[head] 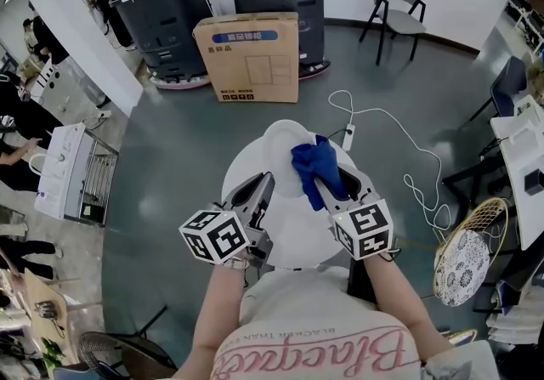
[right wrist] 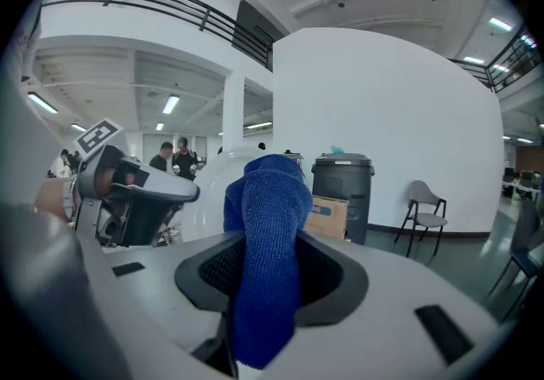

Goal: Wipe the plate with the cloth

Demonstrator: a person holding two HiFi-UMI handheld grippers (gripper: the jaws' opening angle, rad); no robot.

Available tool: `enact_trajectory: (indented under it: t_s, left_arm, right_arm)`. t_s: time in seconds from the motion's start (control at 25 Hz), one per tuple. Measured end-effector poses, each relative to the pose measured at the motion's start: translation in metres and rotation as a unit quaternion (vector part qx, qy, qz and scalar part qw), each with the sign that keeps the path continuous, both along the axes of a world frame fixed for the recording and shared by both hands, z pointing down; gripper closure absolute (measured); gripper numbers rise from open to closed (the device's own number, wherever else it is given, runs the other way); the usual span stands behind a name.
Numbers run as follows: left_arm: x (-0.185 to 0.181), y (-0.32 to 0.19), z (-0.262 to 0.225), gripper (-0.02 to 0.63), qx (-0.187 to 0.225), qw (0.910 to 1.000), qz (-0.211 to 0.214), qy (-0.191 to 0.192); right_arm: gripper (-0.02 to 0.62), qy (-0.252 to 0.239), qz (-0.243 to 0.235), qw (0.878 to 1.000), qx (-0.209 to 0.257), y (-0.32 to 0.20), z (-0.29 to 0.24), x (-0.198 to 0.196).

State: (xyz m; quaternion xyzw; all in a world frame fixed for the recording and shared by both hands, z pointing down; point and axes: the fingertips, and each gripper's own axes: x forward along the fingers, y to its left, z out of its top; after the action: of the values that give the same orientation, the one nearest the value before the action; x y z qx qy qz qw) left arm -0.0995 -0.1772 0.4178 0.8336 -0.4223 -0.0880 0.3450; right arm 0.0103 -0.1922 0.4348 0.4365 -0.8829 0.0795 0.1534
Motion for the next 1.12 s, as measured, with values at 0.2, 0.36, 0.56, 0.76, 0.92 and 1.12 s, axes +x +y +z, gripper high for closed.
enact_trajectory:
  t_s: [0.2, 0.36, 0.56, 0.76, 0.92, 1.12]
  left_arm:
    - [0.000, 0.001, 0.001, 0.591, 0.027, 0.9988, 0.004, -0.040]
    - [0.005, 0.001, -0.002, 0.591, 0.115, 0.9765, 0.011, -0.182]
    - [0.007, -0.001, -0.010, 0.591, 0.234, 0.8972, -0.005, -0.375]
    - [0.010, -0.002, -0.018, 0.591, 0.337, 0.7925, -0.013, -0.508]
    - [0.023, 0.004, -0.023, 0.591, 0.421, 0.6852, 0.006, -0.594]
    - [0.042, 0.013, -0.028, 0.591, 0.514, 0.5552, 0.030, -0.653]
  right_arm:
    - [0.448, -0.015, 0.035, 0.999, -0.006, -0.003, -0.003, 0.023]
    - [0.448, -0.045, 0.037, 0.998, 0.011, -0.002, -0.024, 0.037]
    - [0.448, -0.065, 0.030, 0.997, 0.027, -0.003, -0.050, 0.053]
    - [0.448, -0.097, -0.003, 0.995, 0.030, -0.004, -0.078, 0.053]
    - [0.448, -0.108, -0.052, 0.992, 0.039, 0.000, -0.105, 0.045]
    - [0.448, -0.083, -0.139, 0.986, 0.044, 0.010, -0.122, 0.019]
